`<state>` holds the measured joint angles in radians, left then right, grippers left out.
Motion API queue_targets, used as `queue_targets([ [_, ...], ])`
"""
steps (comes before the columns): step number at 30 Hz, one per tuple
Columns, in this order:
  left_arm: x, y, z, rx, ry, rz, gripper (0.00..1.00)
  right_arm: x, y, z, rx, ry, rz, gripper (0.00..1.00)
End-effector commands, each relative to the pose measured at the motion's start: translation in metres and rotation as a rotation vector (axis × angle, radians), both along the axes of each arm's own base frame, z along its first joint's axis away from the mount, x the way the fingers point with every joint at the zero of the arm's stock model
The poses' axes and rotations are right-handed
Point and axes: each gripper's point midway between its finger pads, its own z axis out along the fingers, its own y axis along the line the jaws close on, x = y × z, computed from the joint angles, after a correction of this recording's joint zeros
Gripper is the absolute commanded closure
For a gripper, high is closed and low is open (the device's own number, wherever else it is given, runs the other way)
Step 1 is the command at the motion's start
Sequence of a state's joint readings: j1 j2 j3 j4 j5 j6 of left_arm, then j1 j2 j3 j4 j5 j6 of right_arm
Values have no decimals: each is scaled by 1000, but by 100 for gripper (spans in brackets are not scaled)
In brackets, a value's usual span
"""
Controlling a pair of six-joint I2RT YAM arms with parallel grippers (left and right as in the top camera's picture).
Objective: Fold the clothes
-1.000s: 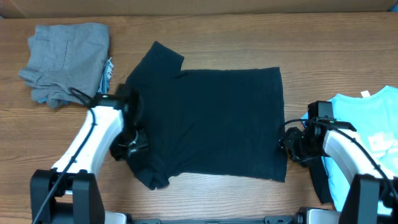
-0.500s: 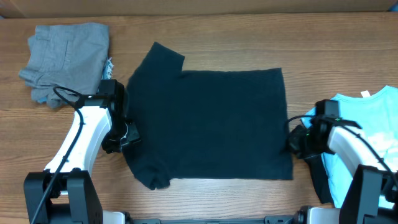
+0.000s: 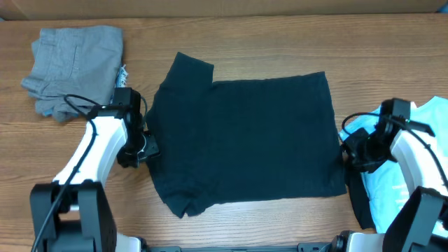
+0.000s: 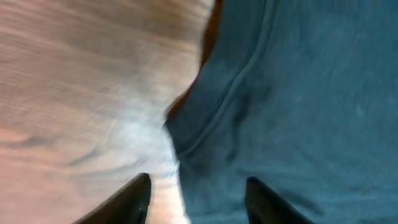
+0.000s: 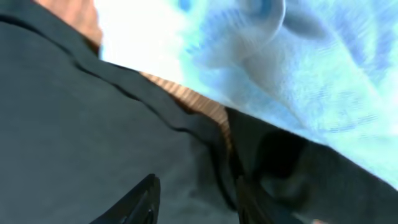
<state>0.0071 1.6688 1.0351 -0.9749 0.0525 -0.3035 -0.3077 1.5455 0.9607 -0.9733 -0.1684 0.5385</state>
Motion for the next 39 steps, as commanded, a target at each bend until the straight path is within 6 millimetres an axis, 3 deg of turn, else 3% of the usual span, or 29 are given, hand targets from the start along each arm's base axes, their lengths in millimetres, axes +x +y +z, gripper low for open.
queue_targets([
  [1,5,-10,-16,-47,29,-30,70,20,-7,35,-35,-100,31,56],
  [3,7,-10,-26,-46,43,-30,87,22,-5,46,-36,-129,54,53],
  [6,16,-7,-42,-35,36,-27,96,24,2,57,-10,-179,96,50],
  [12,48,29,-60,117,-64,53,96,29,20,66,69,-248,186,46],
  [15,62,55,-57,199,-124,132,91,29,21,66,74,-251,194,46],
  [19,86,63,-49,146,-206,186,86,29,28,66,72,-254,237,46],
  [23,112,64,-27,122,-268,130,79,29,44,60,78,-247,292,42],
  [28,136,67,20,128,-291,79,67,27,50,48,60,-206,293,41],
  [30,140,67,40,128,-287,74,64,28,50,42,62,-203,294,43],
  [32,142,67,58,128,-283,64,62,32,49,35,61,-206,295,54],
  [34,144,68,80,130,-281,50,53,38,50,23,73,-221,297,62],
  [39,139,62,127,107,-270,23,55,52,56,-3,89,-232,299,62],
])
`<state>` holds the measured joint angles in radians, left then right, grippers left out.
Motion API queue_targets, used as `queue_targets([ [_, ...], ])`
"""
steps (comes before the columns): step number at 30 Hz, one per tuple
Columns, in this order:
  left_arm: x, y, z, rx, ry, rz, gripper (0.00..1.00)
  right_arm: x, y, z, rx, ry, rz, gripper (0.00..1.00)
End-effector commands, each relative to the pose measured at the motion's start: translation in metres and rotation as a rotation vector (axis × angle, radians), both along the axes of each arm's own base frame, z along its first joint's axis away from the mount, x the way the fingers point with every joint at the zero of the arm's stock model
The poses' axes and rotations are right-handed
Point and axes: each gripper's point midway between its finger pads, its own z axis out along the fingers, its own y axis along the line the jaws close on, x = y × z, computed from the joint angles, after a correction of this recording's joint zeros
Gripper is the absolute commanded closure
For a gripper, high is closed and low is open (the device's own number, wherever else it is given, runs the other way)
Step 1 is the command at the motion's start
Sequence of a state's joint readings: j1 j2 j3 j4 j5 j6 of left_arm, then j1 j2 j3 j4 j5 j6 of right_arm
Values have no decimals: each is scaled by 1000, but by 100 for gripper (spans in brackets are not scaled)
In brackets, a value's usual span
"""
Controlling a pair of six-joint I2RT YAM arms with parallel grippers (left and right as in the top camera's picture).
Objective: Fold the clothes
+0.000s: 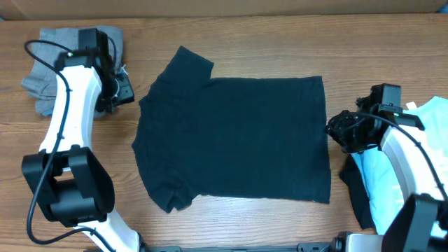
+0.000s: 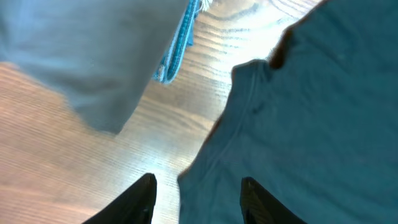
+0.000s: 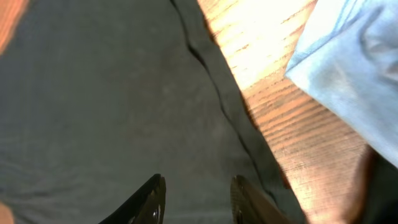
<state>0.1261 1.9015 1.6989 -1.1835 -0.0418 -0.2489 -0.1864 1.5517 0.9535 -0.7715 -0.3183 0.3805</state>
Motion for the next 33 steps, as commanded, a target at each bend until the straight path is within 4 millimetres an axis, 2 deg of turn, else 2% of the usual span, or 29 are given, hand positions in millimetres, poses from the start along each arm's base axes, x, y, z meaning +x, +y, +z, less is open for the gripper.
queue_targets([
  [1,8,-6,39,-15,-51,-72,55,5,9,-18,24,18,11,62],
  [4,1,-16,62,-54,-55,-108,55,17,15,-32,25,8,19,63],
  [8,-7,-25,92,-50,-95,-148,51,20,18,-54,10,50,6,69],
  [13,-24,-38,129,-36,-177,-186,49,9,-9,-91,-136,176,-131,79],
  [15,-33,-42,141,-33,-199,-197,48,12,-21,-100,-181,179,-184,82],
  [18,-49,-52,152,-34,-206,-221,48,28,-36,-106,-211,131,-266,83],
  [22,-64,-66,153,-40,-169,-263,47,53,-51,-103,-191,56,-363,84],
  [26,-73,-79,148,-47,-128,-302,46,79,-62,-88,-181,-29,-389,84],
  [29,-78,-86,144,-50,-103,-324,44,96,-56,-72,-135,-83,-317,84],
  [33,-89,-86,142,-39,-56,-302,45,106,-43,-43,-75,-110,-223,78],
])
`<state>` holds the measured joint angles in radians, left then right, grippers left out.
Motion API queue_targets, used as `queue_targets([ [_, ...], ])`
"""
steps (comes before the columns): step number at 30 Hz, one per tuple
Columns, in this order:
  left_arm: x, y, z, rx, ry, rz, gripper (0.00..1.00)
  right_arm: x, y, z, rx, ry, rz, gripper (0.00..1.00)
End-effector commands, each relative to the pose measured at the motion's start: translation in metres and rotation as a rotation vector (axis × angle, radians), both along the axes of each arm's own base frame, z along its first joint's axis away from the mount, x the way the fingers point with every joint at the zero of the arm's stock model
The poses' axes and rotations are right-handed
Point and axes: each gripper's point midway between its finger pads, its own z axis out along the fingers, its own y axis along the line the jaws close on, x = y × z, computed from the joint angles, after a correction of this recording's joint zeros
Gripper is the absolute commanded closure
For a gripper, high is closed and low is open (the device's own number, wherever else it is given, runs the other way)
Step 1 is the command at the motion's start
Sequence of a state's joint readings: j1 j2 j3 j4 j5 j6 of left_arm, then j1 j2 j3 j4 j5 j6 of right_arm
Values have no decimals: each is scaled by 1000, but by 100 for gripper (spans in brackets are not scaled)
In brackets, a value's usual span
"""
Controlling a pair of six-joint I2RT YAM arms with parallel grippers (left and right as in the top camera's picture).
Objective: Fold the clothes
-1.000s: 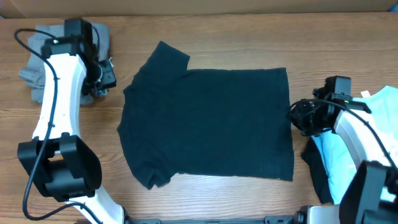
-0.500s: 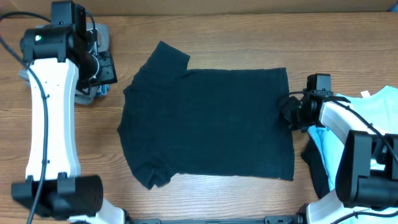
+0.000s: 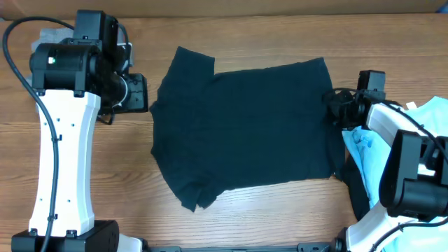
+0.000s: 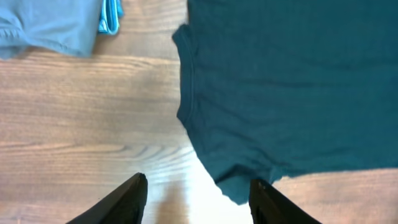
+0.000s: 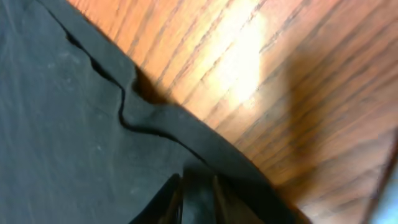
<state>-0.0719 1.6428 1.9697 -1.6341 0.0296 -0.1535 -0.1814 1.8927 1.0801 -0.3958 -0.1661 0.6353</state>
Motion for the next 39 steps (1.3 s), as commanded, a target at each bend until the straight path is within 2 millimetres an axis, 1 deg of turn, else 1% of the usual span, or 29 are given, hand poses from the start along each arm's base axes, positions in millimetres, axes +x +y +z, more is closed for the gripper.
queue_targets([
  [1,-9,2,-3,16,38,18,45,11,1,23,2,-40,80,76],
  [3,-14,6,-4,36,57,53,46,14,5,45,6,-72,122,75],
  [6,-21,6,-7,22,70,99,45,10,11,84,12,-121,158,74],
  [9,-30,8,-21,18,119,166,44,-1,23,128,40,-193,190,72],
  [11,-36,2,-39,-4,178,161,43,-13,29,150,54,-220,202,70],
  [13,-43,-3,-63,-17,245,172,45,-26,34,170,59,-240,208,68],
  [15,-47,-7,-91,-22,292,192,46,-40,36,185,55,-250,210,66],
  [16,-46,-10,-105,-30,300,197,49,-46,38,190,55,-250,210,65],
  [17,-45,-14,-120,-41,303,198,53,-52,39,193,56,-245,209,64],
  [18,-43,-17,-135,-49,301,202,60,-57,40,194,59,-236,209,63],
  [21,-40,-19,-182,-60,286,240,78,-72,46,189,96,-178,215,63],
  [24,-33,-18,-221,-68,243,245,86,-82,50,182,100,-139,252,63],
  [27,-30,-18,-250,-70,219,245,94,-88,51,179,95,-120,276,63],
  [28,-30,-18,-258,-70,220,245,96,-88,51,179,92,-118,280,63],
  [35,-28,-17,-309,-55,258,244,96,-90,51,178,95,-110,280,63],
  [37,-26,-11,-320,-31,268,256,96,-90,51,177,95,-107,280,63],
  [39,-23,5,-328,22,259,288,96,-91,51,177,95,-106,280,63],
])
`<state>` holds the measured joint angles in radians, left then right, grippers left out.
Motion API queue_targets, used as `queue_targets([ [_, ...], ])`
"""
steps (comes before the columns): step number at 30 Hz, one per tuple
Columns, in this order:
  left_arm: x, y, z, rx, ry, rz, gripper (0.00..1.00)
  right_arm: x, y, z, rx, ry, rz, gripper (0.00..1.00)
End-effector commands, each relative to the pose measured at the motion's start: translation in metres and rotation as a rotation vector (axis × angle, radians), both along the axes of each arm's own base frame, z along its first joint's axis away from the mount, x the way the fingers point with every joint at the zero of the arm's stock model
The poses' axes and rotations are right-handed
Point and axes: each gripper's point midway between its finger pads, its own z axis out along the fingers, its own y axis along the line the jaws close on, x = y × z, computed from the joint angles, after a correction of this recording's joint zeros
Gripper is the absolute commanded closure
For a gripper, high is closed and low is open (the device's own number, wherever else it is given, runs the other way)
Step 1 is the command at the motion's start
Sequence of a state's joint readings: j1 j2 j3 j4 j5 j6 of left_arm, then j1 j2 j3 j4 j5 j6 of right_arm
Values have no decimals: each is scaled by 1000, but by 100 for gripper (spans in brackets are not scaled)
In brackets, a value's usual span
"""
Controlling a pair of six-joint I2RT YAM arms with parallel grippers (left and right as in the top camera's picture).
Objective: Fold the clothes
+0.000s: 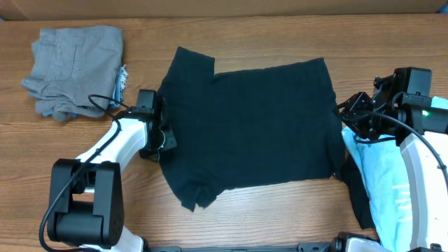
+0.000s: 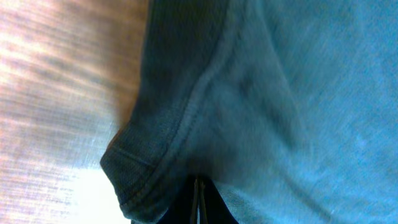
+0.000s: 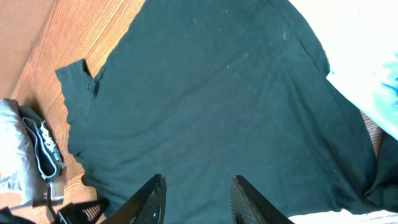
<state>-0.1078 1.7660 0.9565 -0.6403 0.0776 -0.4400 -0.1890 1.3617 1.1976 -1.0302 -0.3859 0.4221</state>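
A dark T-shirt (image 1: 245, 126) lies spread flat on the wooden table (image 1: 280, 35), its neck toward the left. My left gripper (image 1: 159, 140) sits low at the shirt's left edge. In the left wrist view the left gripper (image 2: 199, 190) is shut on the shirt's ribbed collar (image 2: 186, 124). My right gripper (image 1: 348, 115) hangs beside the shirt's right hem. From up there the right wrist view takes in most of the shirt (image 3: 211, 106), and the right gripper (image 3: 199, 183) is open with nothing in it.
A folded grey garment (image 1: 73, 66) with a blue trim lies at the back left. A light blue garment (image 1: 392, 189) sits at the right edge on top of a black one (image 1: 355, 199), just off the shirt's right hem.
The left arm was high over the left side, open; now it is low at the collar and shut on it. The right gripper was pinching the hem; now it is open and higher. The shirt lies as before.
First both grippers were low at the shirt's left and right edges, open. Then the shirt lay further left, with the left gripper by the grey garment. Later the shirt was shifted right, the left arm high, the right pinching the hem. Now the left holds the collar.
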Motion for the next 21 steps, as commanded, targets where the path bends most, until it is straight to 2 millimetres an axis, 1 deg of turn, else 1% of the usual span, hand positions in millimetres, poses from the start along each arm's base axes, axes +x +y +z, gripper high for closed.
queue_targets([
  [1,-15,33,-47,123,102,58,96,2,0,2,-3,-11,10,63],
  [3,-7,52,-45,145,83,109,93,2,-2,1,-14,-7,5,63],
  [5,3,69,-40,130,62,168,90,1,-5,-4,-30,6,-3,63],
  [7,18,77,-32,74,27,183,84,0,-8,-8,-42,26,-10,62],
  [10,42,78,-14,-15,-30,153,77,-1,-8,-15,-39,56,-10,63],
  [13,55,80,6,-19,-42,114,71,-2,-8,-24,-33,89,-8,62],
  [17,67,80,39,-10,-36,33,67,-5,-6,-38,-25,153,-2,61],
  [18,69,80,47,-6,-35,24,67,-7,-5,-43,-22,176,4,59],
  [21,74,80,74,-1,-45,3,67,-16,1,-64,-13,249,29,59],
])
